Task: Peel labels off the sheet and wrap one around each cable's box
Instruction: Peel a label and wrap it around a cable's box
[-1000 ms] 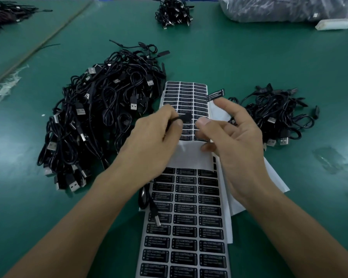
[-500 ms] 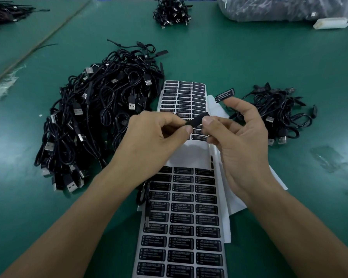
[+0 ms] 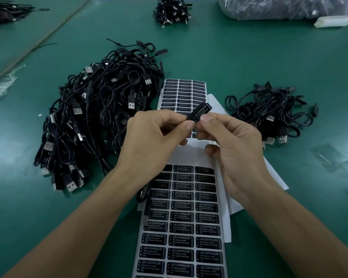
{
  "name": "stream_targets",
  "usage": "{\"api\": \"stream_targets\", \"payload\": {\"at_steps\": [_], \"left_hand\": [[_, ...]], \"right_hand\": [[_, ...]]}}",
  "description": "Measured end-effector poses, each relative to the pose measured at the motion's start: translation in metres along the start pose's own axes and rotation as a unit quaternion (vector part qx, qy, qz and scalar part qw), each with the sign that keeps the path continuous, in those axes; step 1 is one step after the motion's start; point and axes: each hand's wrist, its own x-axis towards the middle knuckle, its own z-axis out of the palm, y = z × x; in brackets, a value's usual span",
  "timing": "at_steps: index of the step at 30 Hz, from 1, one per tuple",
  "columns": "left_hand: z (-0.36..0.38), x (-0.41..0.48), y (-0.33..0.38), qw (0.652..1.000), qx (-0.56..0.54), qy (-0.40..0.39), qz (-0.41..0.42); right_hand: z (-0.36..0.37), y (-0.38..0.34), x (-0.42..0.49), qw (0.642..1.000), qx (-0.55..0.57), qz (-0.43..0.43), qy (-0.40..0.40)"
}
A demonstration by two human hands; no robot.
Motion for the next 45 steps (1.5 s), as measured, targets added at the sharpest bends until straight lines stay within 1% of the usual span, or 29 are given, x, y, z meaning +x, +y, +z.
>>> {"api": "stream_targets", "payload": {"at_steps": [8, 15, 28, 37, 45], "left_hand": [[0.0011, -0.0004, -0.0005, 0.997, -0.067, -0.026, -0.023], [0.001, -0.0011, 0.0007, 0.994, -0.094, -0.039, -0.032], [0.0007, -0.0011, -0.0013, 0.993, -0.108, -0.043, -0.037], [0.0035, -0.0017, -0.0024, 0.985, -0.154, -0.036, -0.072], [0.0023, -0.0007, -0.0054, 0.988, -0.127, -0.053, -0.07]], "right_hand": [[-0.0001, 0.0029, -0.0005, 1.0, -0.015, -0.004, 0.009], [0.0003, 0.0051, -0.0008, 0.999, -0.023, -0.034, 0.013], [0.0009, 0.0046, -0.0007, 0.996, -0.049, -0.078, -0.006], [0.0021, 0.0045, -0.002, 0.993, -0.063, -0.104, -0.003], [0.0004, 0.0058, 0.0005, 0.99, -0.092, -0.111, 0.003]]}}
